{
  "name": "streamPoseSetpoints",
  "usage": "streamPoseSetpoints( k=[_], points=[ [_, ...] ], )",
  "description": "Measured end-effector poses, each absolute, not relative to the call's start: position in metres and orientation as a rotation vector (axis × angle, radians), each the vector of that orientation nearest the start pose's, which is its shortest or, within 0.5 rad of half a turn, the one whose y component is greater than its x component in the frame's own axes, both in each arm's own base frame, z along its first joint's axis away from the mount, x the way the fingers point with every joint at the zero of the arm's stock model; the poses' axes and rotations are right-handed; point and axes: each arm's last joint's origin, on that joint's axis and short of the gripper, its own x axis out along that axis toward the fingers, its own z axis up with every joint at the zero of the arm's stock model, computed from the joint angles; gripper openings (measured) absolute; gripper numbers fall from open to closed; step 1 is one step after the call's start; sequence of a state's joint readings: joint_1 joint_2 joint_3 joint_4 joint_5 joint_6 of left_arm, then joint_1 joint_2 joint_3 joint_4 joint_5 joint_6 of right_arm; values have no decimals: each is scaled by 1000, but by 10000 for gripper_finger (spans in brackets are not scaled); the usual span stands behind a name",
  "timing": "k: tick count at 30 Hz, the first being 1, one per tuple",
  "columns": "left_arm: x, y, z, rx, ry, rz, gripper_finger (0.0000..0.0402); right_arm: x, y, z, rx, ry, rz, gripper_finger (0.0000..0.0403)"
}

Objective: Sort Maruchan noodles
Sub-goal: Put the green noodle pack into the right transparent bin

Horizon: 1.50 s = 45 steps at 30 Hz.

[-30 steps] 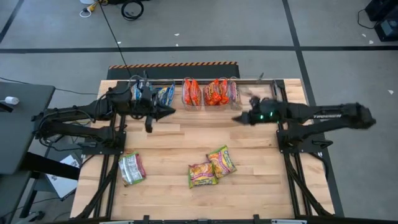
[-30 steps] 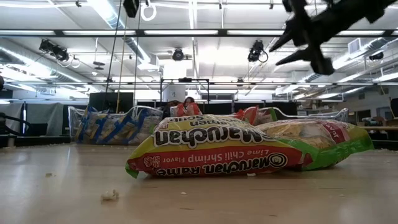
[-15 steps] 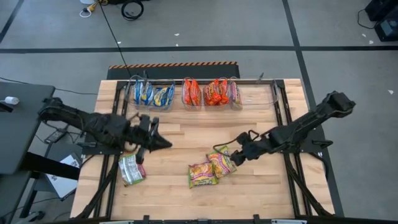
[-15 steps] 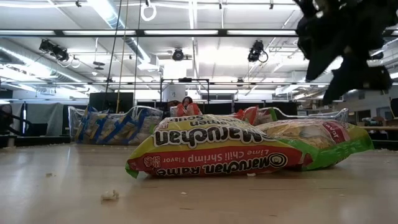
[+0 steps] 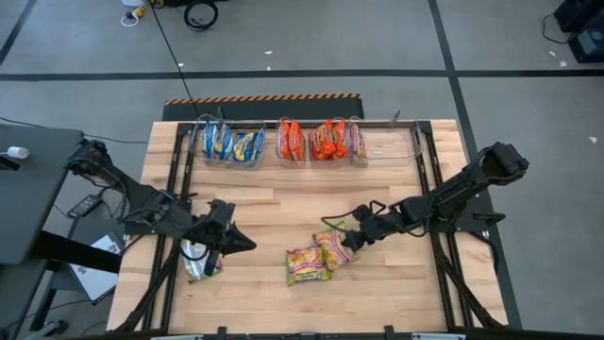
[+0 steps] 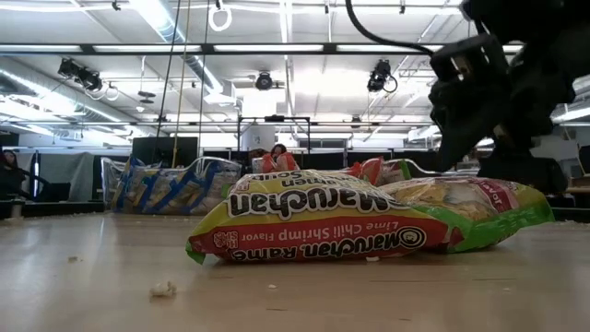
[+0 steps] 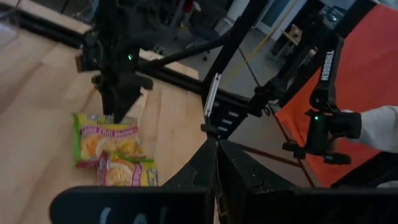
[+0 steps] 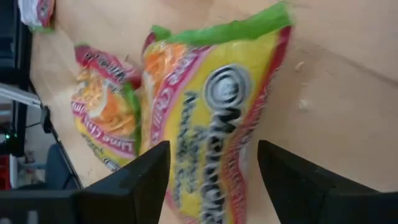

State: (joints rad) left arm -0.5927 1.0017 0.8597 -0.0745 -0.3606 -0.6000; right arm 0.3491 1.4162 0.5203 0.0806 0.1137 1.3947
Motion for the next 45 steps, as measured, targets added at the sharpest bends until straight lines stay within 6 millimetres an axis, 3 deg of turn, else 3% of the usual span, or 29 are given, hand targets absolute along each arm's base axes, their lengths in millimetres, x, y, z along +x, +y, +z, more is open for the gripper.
streamPoseSetpoints(
  k=[6,11,17,21,25,32,36,40,45],
  points=[
    [189,-118,328,-533,269,-150,20,233,72,129,1161,746,-217,224],
    [191,-112,329,-537,262,-145,20,239,70,113,1051,805,-137,192],
    [186,-102,336,-501,255,-194,20,251,69,118,873,819,13,102],
    [176,-86,341,-423,242,-165,20,259,61,144,826,790,115,20],
    [165,-67,344,-357,244,-103,20,260,49,180,698,870,104,18],
    [163,-48,346,-223,227,-34,20,254,27,270,19,989,172,7],
    [166,-44,345,-153,229,-14,20,245,9,309,-293,1084,121,16],
    [166,-43,345,-99,224,-15,20,239,-5,329,-644,1193,94,14],
    [165,-45,344,-11,233,-32,14,233,-17,329,-1030,1324,162,6]
  ],
)
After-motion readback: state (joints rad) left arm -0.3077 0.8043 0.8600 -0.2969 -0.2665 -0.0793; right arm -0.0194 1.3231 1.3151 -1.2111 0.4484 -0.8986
